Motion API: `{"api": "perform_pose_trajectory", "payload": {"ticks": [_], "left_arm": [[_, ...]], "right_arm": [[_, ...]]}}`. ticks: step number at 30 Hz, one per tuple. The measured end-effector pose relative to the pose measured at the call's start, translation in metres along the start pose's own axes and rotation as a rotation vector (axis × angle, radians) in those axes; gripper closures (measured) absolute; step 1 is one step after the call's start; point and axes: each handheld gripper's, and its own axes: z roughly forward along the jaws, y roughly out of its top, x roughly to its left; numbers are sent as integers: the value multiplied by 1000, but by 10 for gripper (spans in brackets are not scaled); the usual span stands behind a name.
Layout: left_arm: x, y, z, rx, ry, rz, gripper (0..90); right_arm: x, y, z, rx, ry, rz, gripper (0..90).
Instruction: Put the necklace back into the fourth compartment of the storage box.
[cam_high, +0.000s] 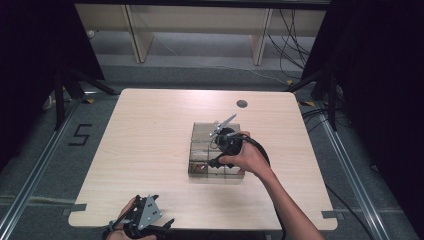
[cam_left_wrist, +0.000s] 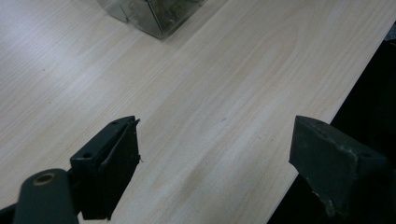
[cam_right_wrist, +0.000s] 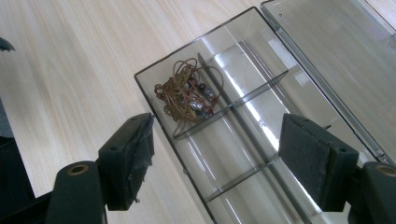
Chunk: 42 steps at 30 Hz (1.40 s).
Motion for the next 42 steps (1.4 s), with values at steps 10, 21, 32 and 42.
{"api": "perform_pose_trajectory", "payload": {"ticks": [10,21,32,42], "left_arm": [[-1,0,1,1,4,-4,154],[-1,0,1,0,7,-2,154],[-1,0,1,0,7,1,155],[-1,0,1,13,-5,-12,154]], "right_arm": [[1,-10,-7,-29,6,-11,274],[3,-21,-12,-49,15,-3,274],[4,-29,-17,-78,8,2,274],[5,-39,-20,-87,13,23,272]]}}
